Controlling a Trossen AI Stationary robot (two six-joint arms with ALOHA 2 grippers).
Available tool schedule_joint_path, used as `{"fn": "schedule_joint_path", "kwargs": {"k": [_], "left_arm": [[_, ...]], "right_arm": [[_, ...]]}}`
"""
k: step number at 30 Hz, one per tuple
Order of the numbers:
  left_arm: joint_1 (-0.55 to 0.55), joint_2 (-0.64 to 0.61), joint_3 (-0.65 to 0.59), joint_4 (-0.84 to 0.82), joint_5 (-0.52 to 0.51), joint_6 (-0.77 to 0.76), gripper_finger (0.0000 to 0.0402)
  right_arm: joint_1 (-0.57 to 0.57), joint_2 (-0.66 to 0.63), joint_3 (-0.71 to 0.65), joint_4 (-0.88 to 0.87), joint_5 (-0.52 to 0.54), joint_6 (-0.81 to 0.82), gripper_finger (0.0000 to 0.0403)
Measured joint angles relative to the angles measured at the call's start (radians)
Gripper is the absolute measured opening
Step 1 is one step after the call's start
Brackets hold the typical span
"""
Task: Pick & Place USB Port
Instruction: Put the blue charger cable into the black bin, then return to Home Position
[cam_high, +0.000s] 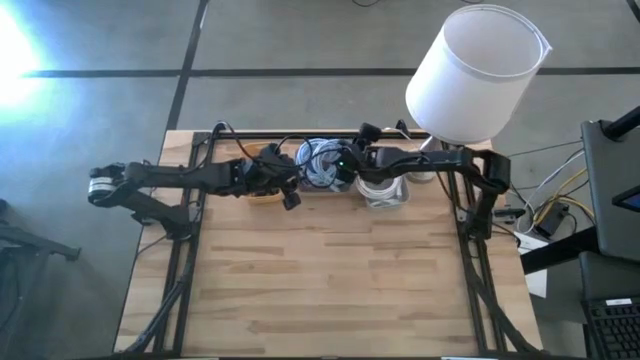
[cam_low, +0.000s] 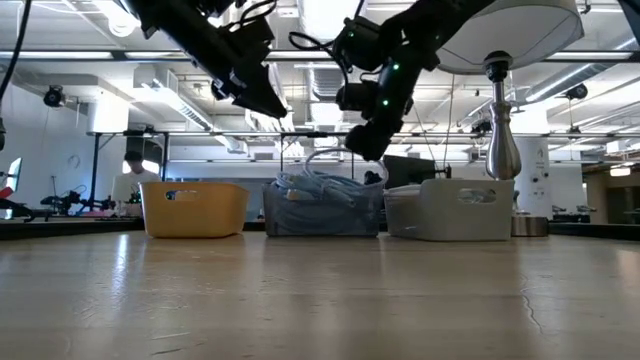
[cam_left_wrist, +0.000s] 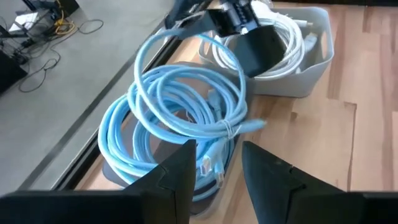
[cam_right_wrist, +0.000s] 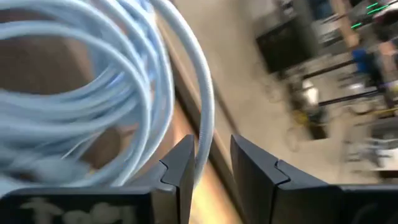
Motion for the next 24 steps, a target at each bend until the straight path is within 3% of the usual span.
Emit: {"fn": "schedule_joint_path", "kwargs": {"k": [7,15,20,24], "left_arm": [[-0.027,-0.076,-0.006,-0.014,-0.001,-0.008,0.0133],[-0.073,-0.285,-0.086,-0.023,-0.003,-0.034,0.0133],[-0.103,-0.446,-0.201,-0.019,-0.002,-0.033,0.0133],[-0.103,-0.581,-0.347,0.075,-0.003,-0.043,0.0133]], "right_arm": [[0.003,-0.076,-0.016,-0.037,-0.042,0.04,0.0088],[0.028,-0.191,-0.021,-0.064,-0.049,0.073,0.0075],[0.108,-0.299,-0.052,-0.161,-0.138,0.157,0.0068],[0.189,-0.414,-0.153,-0.134,-0.144,0.16,0.007]]}}
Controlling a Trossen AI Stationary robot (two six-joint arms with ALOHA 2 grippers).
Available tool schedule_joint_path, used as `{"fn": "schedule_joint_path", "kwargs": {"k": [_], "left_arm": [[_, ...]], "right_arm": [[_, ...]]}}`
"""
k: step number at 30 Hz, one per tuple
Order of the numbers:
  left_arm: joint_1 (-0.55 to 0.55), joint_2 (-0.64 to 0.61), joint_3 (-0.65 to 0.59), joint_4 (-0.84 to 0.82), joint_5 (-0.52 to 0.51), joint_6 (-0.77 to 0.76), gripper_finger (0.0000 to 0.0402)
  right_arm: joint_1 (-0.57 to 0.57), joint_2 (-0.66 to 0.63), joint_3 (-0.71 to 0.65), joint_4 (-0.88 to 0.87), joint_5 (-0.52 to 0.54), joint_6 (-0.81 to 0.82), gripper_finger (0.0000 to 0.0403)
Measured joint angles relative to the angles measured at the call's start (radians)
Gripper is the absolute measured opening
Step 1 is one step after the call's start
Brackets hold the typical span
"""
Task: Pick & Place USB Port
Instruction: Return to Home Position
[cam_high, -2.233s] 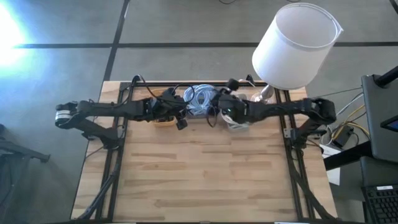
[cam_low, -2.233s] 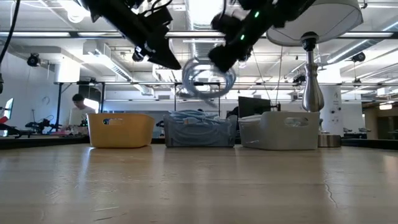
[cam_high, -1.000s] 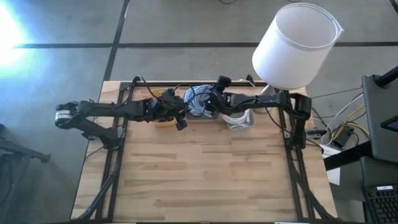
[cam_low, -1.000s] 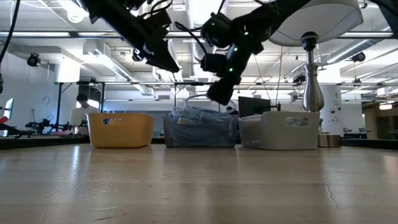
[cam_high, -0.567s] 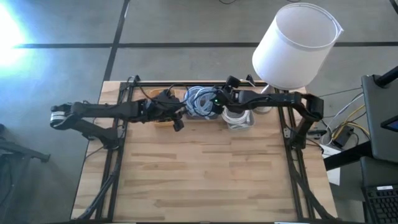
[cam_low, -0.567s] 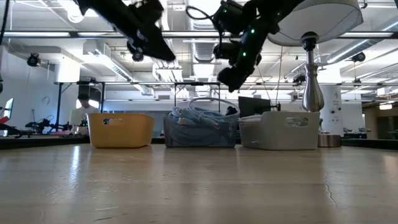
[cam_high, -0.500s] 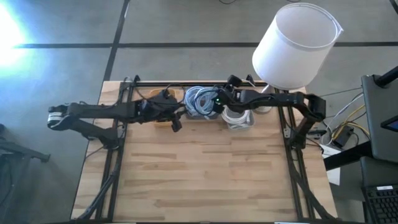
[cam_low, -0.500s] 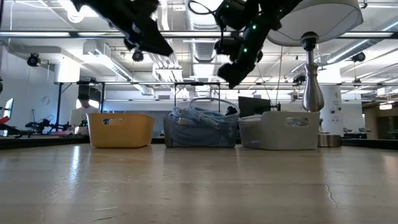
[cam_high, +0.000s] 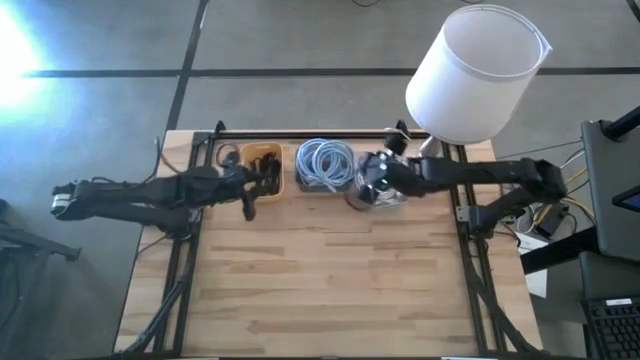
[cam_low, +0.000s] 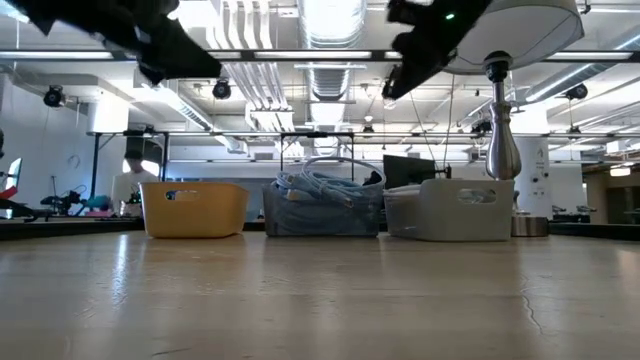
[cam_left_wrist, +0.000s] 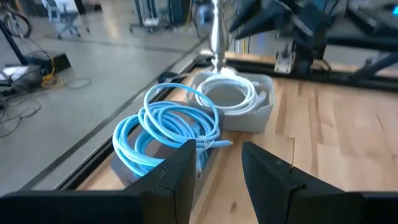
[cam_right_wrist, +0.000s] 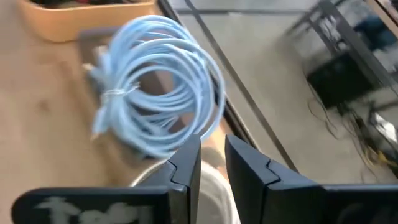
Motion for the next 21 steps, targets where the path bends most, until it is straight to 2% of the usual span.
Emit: {"fn": "schedule_joint_path", "kwargs": {"k": [3,5,7,10,12,15,21], "left_arm": [[0.0,-0.093,-0.114,0.098,0.001,0.0,0.0133],[0.0,-0.147,-0.173,0.143,0.001,0.002,0.0133],[0.0,-0.191,-0.216,0.151,0.002,0.002,0.0133],[0.0,-0.239,-0.263,0.153,0.002,-0.013,0.0133],[0.0,-0.264,-0.295,0.184,0.003,-0.013,0.0133],[0.0,-0.296,-0.362,0.295,0.004,0.006,0.0133],[0.0,-0.35,-0.494,0.461,0.004,0.018,0.0133]], "right_arm": [[0.053,-0.108,-0.108,0.036,-0.018,0.0,0.0073],[0.076,-0.186,-0.185,0.077,-0.085,-0.001,0.0075],[0.086,-0.267,-0.266,0.136,-0.23,-0.009,0.0074],[0.087,-0.382,-0.395,0.297,-0.508,-0.046,0.007],[0.087,-0.452,-0.483,0.448,-0.621,-0.078,0.0066],[0.085,-0.55,-0.599,0.619,-0.665,-0.12,0.0063],[0.062,-0.735,-0.792,0.798,-0.673,-0.087,0.0059]]}}
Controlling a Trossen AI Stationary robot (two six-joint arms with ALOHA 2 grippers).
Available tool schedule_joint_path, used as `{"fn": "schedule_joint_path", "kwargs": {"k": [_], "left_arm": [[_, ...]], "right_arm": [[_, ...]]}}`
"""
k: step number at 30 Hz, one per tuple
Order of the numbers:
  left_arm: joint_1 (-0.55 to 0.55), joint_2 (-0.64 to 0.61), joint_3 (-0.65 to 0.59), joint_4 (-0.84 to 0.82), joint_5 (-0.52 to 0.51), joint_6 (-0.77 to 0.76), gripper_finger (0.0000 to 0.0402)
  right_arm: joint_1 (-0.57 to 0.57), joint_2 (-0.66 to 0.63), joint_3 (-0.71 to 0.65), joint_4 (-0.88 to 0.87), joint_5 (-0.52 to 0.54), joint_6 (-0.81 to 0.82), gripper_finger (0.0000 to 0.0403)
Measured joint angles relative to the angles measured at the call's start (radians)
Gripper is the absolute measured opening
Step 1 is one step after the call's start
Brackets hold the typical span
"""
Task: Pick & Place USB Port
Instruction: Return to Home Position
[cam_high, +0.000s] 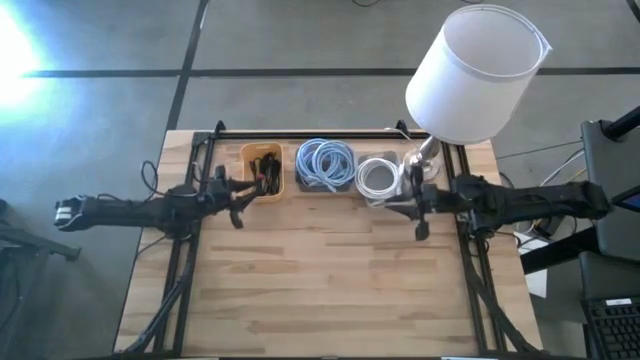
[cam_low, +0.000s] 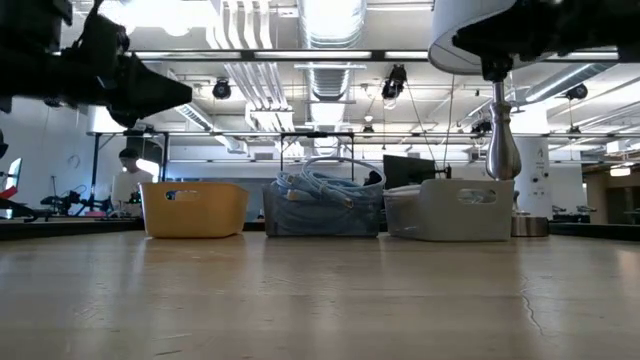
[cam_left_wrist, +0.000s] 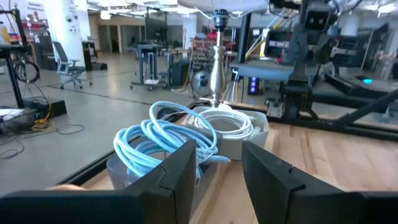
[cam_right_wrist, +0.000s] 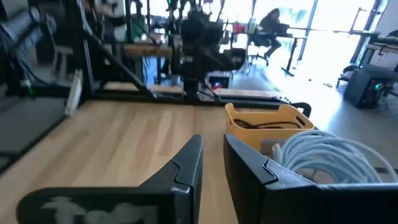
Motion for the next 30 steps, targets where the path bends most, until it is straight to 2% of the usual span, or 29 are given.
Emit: {"fn": "schedule_joint_path", "kwargs": {"k": [3,6,11,16,26,30], "left_arm": [[0.0,-0.022,-0.054,0.062,0.0,-0.026,0.0133],[0.0,-0.037,-0.057,0.047,0.0,-0.028,0.0133],[0.0,-0.047,-0.057,0.053,0.0,0.071,0.0133],[0.001,-0.051,-0.059,0.05,0.0,0.074,0.0133],[0.001,-0.051,-0.059,-0.186,0.0,0.061,0.0133],[0.0,-0.051,-0.06,-0.256,0.0,-0.058,0.0133]], "right_arm": [[0.001,-0.089,-0.074,0.018,-0.005,0.047,0.0059],[0.0,-0.173,-0.134,0.02,-0.005,0.084,0.0059],[0.0,-0.308,-0.211,0.021,-0.01,0.079,0.0057],[0.0,-0.437,-0.271,0.021,-0.074,0.076,0.0052],[0.0,-0.645,-0.359,0.015,-0.217,0.039,0.0052],[0.0,-0.67,-0.37,-0.013,-0.219,0.032,0.0052]]}}
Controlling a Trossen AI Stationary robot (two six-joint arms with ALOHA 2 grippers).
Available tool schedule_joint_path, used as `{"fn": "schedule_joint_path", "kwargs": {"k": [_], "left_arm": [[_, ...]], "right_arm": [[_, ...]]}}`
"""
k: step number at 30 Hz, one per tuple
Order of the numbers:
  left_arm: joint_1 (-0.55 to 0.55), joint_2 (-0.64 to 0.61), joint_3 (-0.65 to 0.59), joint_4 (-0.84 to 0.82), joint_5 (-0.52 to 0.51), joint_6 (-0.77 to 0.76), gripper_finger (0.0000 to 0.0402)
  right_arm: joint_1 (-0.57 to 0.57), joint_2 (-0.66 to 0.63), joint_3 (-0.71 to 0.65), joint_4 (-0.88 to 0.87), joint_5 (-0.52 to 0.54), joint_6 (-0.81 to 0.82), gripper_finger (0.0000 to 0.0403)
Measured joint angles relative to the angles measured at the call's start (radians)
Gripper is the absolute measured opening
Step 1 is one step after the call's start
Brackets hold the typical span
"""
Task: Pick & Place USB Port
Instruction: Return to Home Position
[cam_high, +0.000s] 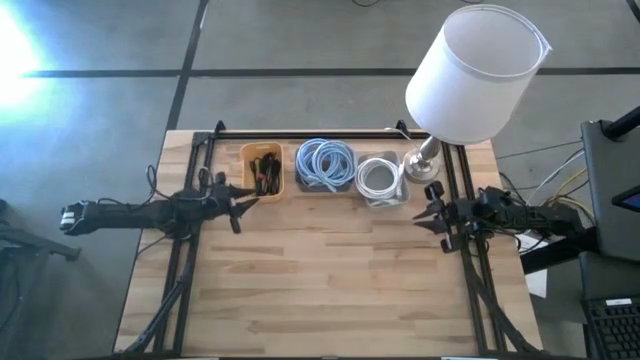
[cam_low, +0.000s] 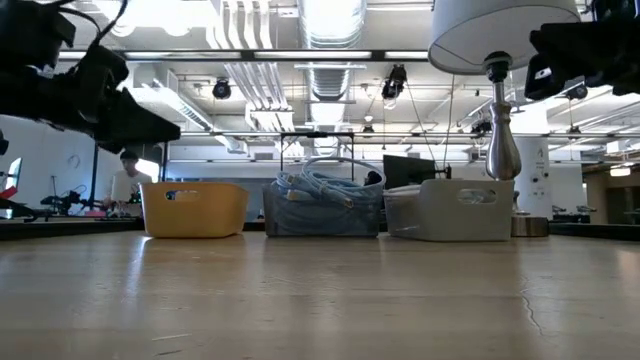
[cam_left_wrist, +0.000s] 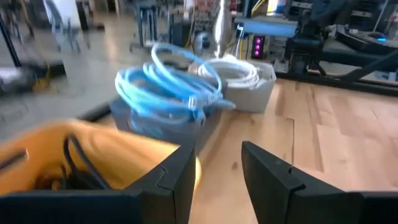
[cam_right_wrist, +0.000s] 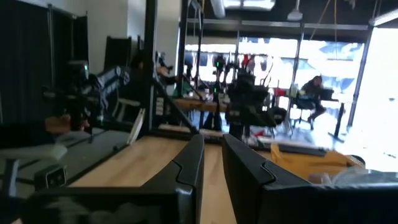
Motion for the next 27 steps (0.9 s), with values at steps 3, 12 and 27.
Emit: {"fn": "schedule_joint_path", "kwargs": {"k": [3,12,27], "left_arm": [[0.0,0.001,0.0,-0.028,0.0,-0.062,0.0133],[0.001,-0.005,0.011,0.019,0.006,-0.036,0.0133],[0.0,-0.134,0.001,0.103,0.146,0.107,0.0133]], "right_arm": [[0.0,0.009,0.0,-0.021,0.001,0.001,0.0052],[0.0,0.009,0.0,-0.04,0.003,0.053,0.0052],[0.0,0.008,0.0,-0.085,0.003,0.101,0.0052]]}}
